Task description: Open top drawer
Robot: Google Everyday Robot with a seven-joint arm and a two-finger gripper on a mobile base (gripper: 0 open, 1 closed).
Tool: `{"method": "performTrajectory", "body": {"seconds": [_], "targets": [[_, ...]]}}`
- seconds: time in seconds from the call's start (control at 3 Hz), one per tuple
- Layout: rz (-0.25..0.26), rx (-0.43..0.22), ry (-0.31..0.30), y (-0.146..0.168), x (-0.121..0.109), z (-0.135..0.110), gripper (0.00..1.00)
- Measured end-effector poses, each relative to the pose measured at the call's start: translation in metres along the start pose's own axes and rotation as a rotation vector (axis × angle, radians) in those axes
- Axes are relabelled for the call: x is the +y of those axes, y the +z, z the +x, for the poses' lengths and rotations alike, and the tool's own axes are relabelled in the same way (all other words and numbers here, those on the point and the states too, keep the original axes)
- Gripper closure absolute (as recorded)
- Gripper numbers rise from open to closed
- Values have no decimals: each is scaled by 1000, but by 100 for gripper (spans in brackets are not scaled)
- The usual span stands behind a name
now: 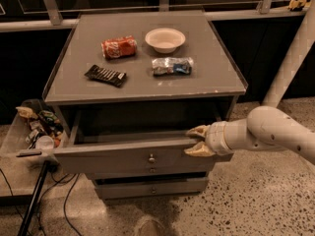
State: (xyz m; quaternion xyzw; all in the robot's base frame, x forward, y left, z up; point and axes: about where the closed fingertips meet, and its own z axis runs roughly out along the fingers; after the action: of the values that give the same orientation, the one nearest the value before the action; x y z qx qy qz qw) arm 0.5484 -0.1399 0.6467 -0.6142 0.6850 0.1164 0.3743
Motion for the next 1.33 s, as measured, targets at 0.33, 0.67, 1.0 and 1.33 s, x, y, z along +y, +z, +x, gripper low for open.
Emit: {"method": "performTrajectory", "body": {"seconds": [0.33,0.67,1.0,1.33], "targets": [[0,0,0,0,0,0,12],[0,0,0,0,0,0,16],[-5,1,0,0,1,0,39],[-17,-11,16,-8,16,6,62]]}}
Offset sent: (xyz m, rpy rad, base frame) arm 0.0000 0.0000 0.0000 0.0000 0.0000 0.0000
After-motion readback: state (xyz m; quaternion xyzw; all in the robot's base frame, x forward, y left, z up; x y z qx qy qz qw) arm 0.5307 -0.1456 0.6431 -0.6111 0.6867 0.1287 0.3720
